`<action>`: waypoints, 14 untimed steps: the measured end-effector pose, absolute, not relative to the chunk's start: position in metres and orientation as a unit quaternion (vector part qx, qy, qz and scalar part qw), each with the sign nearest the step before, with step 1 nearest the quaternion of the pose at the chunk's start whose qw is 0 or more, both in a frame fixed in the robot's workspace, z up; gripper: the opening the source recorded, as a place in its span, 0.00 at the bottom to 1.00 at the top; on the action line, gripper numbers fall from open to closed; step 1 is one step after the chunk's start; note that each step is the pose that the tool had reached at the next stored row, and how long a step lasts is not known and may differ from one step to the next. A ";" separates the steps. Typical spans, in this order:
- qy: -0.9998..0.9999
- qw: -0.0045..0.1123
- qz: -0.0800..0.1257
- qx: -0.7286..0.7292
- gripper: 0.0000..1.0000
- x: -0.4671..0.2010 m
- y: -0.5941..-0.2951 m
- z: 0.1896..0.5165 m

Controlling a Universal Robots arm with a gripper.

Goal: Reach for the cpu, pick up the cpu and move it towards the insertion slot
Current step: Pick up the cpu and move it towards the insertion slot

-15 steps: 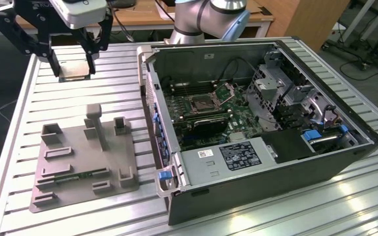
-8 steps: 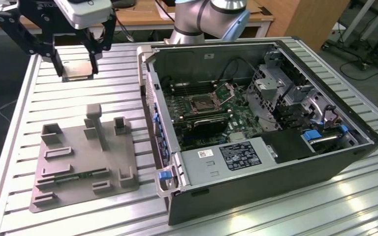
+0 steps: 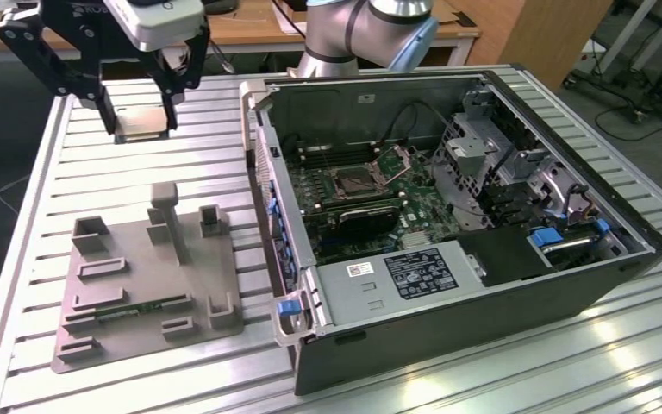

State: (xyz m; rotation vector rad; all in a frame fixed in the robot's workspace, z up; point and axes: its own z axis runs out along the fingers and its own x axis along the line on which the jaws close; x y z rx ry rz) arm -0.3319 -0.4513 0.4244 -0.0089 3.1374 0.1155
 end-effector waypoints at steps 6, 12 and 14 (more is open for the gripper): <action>0.999 0.001 0.037 -0.003 0.54 -0.328 -0.451 0.424; 0.999 0.001 0.037 -0.003 0.54 -0.324 -0.451 0.424; 0.999 0.001 0.037 -0.003 0.54 -0.323 -0.451 0.424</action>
